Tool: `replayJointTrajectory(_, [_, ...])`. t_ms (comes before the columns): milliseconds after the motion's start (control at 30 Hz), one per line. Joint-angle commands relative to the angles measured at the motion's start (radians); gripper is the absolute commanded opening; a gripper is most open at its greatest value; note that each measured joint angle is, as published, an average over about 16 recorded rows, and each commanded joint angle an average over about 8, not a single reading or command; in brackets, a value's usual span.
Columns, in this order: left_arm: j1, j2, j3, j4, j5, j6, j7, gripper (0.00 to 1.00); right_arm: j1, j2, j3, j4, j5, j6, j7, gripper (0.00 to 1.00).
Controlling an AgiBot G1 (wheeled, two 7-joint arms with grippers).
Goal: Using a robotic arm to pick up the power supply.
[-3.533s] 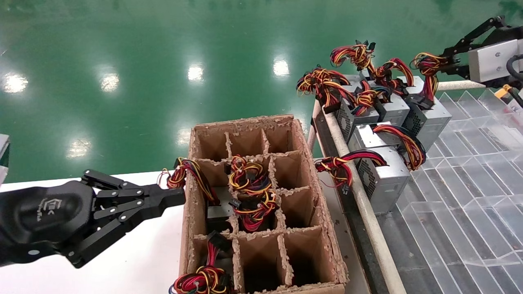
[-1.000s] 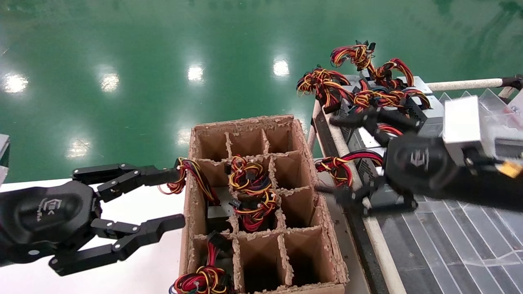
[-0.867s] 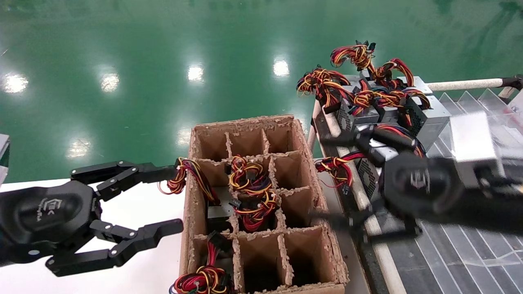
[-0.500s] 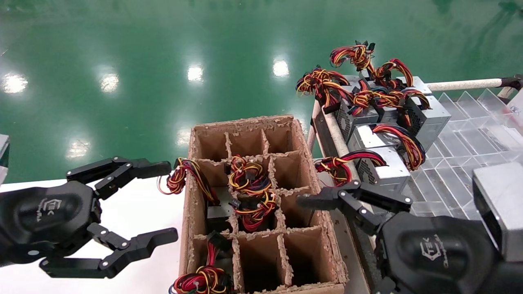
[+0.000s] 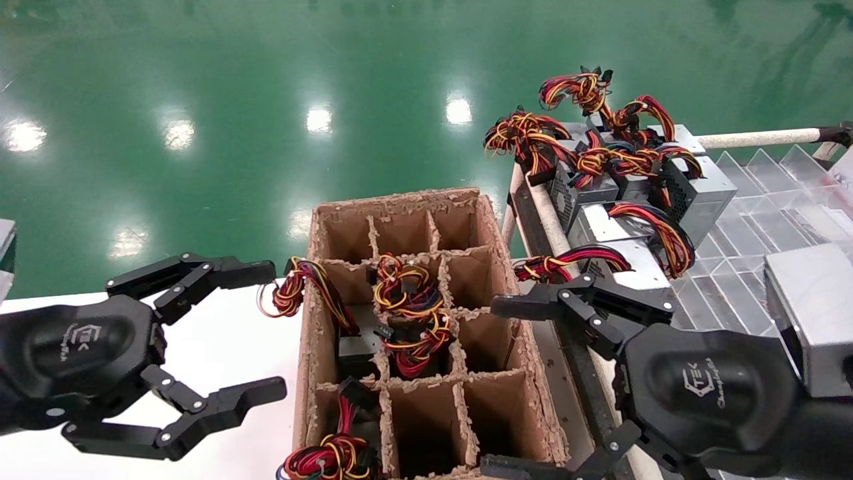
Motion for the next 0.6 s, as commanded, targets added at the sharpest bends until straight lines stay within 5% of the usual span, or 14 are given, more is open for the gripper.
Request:
replayJointTrajectory(33, [0.0, 0.0, 0.0, 0.0, 0.0, 0.0, 0.0, 1.0, 0.004, -0.001, -0.001, -0.004, -0.004, 0.001, -0.002, 1.0])
replayJointTrajectory(600, [0.0, 0.0, 0.0, 0.0, 0.0, 0.0, 0.0, 1.0, 0.015, -0.003, -0.004, -0.015, -0.014, 0.002, -0.009, 1.0])
